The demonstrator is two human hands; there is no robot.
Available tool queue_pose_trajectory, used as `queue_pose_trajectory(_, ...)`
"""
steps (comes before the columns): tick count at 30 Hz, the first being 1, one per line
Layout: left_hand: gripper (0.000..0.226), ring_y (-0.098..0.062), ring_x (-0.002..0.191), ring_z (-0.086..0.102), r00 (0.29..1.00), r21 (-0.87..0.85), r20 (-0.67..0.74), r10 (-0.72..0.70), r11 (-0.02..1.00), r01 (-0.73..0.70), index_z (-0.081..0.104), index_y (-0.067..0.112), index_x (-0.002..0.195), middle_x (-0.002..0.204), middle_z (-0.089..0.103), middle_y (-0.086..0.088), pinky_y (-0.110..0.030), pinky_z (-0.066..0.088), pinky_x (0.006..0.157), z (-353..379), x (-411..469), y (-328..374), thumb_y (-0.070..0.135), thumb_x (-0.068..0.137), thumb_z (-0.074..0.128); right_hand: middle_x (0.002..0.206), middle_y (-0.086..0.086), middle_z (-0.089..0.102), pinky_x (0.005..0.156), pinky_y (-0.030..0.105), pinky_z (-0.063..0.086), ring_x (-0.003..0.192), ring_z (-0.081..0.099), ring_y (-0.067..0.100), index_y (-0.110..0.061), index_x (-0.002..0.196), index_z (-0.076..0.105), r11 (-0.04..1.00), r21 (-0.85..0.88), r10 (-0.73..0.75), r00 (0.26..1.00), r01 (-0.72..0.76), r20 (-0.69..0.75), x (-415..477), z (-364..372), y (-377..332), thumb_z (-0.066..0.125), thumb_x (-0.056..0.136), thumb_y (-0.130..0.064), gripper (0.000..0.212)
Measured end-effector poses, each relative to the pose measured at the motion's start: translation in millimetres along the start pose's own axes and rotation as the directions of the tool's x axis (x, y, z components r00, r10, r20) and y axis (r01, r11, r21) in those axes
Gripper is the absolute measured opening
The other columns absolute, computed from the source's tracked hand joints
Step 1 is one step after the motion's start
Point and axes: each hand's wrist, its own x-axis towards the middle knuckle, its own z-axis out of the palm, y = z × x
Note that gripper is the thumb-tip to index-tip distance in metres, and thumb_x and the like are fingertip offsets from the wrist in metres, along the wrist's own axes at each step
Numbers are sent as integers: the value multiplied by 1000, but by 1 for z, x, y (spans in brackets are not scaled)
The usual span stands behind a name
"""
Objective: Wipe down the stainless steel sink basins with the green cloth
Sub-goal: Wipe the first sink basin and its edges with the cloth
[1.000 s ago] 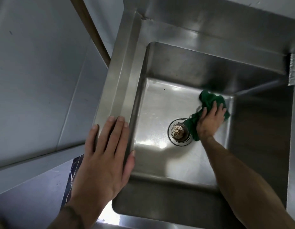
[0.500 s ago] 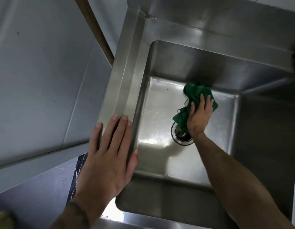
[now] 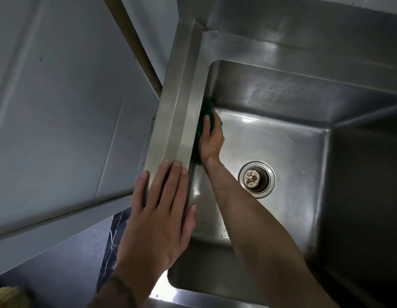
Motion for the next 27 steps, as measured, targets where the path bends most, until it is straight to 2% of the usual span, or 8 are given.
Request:
queue_pose_trajectory(2,68,-39,158,34,1000,-2,-6,2,1000,-2,35,-1,162,168,38,-22,-64,32,124,0,0,0,43,109,38,150,2,60,115,21,38,140,53,19,-17,152,53,995,89,37,999,-37,1,-6,-4,-14,49,111,-31,43)
queue_pose_trajectory(4,68,-39,158,34,1000,0,-8,4,1000,-4,36,-1,162,167,39,-22,-64,30,125,-1,0,0,42,109,38,150,-2,60,121,32,40,140,53,13,-20,151,54,990,142,24,1000,-24,0,-16,-10,-33,50,111,-33,43)
queue_pose_trajectory(8,68,-39,157,35,1000,-3,-7,3,1000,-3,38,-1,161,166,40,-22,-62,27,127,-1,-1,0,42,108,41,147,-5,61,119,41,44,138,55,11,-25,152,53,957,261,-133,991,127,4,-32,-25,-63,52,109,-38,44)
queue_pose_trajectory(12,69,-39,157,34,1000,13,5,11,1000,-11,34,-1,162,167,38,-23,-61,25,128,-1,0,0,43,108,39,141,-9,55,121,29,36,138,47,5,-24,155,49,982,158,-108,994,107,-6,-24,-16,-65,47,111,-38,46)
queue_pose_trajectory(16,68,-39,157,35,1000,20,9,11,1000,-12,37,-1,161,166,39,-23,-61,25,128,-2,0,0,42,108,39,140,1,54,121,35,34,140,45,18,-18,155,47,996,84,19,1000,-20,12,-10,-10,-72,40,113,-39,47)
queue_pose_trajectory(18,68,-39,157,35,1000,28,8,15,1000,-15,35,-1,161,167,38,-23,-61,24,128,-2,0,-1,42,109,37,138,-4,51,117,27,34,136,46,12,-22,156,46,995,87,-53,999,52,12,-25,-17,-85,41,113,-39,47)
queue_pose_trajectory(23,68,-39,156,36,1000,26,11,17,1000,-17,38,-1,160,166,40,-23,-62,25,127,-2,1,-1,42,108,40,145,-2,53,118,25,39,139,46,8,-26,156,46,958,156,-244,970,242,-3,-53,-30,-89,43,112,-37,45)
queue_pose_trajectory(27,68,-40,157,35,1000,23,20,11,1000,-12,37,-1,161,167,39,-24,-62,26,126,-1,1,-1,42,109,37,137,-1,55,116,23,38,129,48,-2,-23,151,51,995,78,-70,996,66,52,-30,-12,-63,39,111,-43,46)
